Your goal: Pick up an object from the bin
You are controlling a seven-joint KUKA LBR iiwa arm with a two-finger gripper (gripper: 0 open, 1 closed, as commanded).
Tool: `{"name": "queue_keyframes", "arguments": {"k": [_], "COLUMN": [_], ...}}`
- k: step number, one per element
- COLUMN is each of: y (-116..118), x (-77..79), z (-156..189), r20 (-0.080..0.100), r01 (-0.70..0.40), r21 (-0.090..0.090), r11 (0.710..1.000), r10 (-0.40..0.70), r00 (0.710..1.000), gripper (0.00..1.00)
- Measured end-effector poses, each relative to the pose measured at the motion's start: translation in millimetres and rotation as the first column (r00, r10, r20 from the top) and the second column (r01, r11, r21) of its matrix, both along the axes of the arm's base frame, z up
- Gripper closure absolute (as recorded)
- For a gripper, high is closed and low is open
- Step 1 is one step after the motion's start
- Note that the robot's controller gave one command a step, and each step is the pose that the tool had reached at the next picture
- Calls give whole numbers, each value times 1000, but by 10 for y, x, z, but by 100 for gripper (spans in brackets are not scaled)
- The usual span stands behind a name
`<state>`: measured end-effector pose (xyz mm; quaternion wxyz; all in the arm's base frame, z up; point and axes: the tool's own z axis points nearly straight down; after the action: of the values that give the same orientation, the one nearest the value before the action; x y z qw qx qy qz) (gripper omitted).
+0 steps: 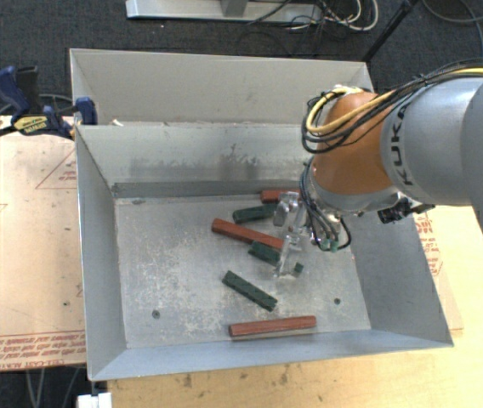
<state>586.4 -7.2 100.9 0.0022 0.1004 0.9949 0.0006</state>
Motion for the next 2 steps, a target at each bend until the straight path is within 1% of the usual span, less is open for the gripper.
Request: {"name": "queue_keyframes", "arguments": {"k": [1, 2], "y": [81, 94], "x": [-16, -66], "z": [-12, -324], "r20": [-3, -6], "r01": [152, 220], "r21": [1, 1], "r11": [988, 975], "r10": [-152, -220], "r00": [988, 975], "gripper": [0, 0]}}
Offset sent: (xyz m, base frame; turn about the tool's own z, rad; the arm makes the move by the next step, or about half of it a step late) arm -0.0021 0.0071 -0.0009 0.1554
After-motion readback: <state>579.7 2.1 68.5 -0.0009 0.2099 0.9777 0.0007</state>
